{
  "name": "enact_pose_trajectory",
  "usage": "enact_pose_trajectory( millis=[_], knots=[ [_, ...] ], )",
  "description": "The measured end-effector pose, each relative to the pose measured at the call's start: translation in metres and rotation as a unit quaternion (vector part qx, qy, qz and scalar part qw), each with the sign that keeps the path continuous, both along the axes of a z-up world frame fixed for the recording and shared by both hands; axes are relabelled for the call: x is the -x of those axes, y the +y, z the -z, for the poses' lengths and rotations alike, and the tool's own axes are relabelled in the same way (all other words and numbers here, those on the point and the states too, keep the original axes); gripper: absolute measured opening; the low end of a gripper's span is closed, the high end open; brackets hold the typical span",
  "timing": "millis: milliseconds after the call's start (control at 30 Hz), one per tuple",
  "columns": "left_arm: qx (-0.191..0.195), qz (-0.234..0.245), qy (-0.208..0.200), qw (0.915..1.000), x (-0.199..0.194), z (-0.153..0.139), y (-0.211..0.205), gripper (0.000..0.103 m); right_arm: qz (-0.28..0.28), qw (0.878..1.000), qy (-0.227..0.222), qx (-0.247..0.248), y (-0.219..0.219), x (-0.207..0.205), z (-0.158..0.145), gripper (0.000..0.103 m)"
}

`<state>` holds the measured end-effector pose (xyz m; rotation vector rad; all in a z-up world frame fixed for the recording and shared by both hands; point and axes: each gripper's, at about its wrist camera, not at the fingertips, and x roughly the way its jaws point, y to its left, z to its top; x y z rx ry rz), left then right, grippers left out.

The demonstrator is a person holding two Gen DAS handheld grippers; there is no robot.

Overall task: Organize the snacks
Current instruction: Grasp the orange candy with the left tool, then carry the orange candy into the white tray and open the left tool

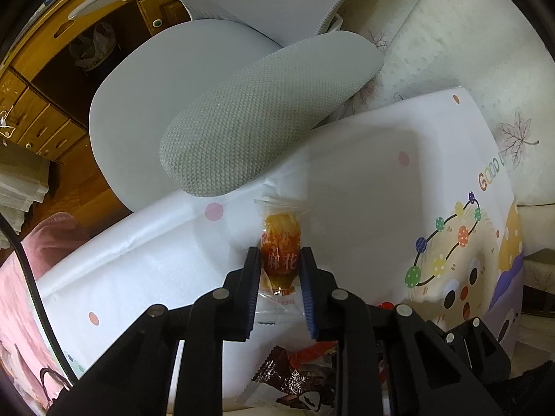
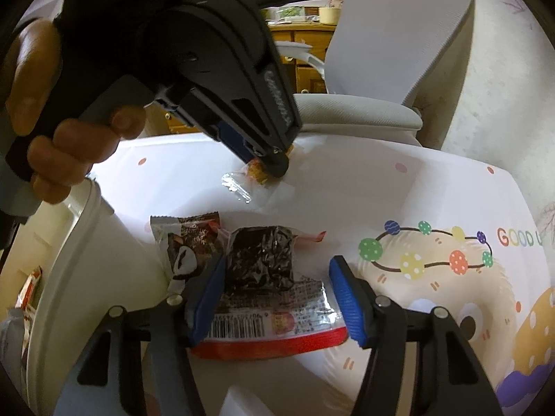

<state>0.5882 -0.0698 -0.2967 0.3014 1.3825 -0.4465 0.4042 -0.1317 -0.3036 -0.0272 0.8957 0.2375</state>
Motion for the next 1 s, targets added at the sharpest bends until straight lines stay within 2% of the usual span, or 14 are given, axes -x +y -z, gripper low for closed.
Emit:
enact_pose_trajectory(
  millis=[267,400,500,700,1000],
  knots=[
    [-0.011,0.002,0.005,0.9999,-0.003,0.001,-0.005,0.019,-0.043,0.998,0.024,0.029,0.003,-0.001,-0.002,0.056],
    [-0.005,-0.009,0.011,0.9999,-0.001,-0.002,-0.005,0.019,-0.047,0.998,0.033,0.037,0.003,0.003,-0.002,0.056],
    [-0.004,-0.008,0.000,1.0000,0.000,-0.009,-0.004,0.019,-0.047,0.997,0.042,0.034,-0.001,0.006,-0.002,0.056],
    [0.012,-0.011,-0.019,0.9997,0.009,-0.036,-0.001,0.019,-0.044,0.997,0.054,0.031,-0.006,0.007,-0.002,0.055],
    [0.042,-0.025,-0.046,0.9977,0.031,-0.093,0.010,0.019,-0.038,0.996,0.077,0.034,-0.016,0.024,-0.007,0.054]
  ],
)
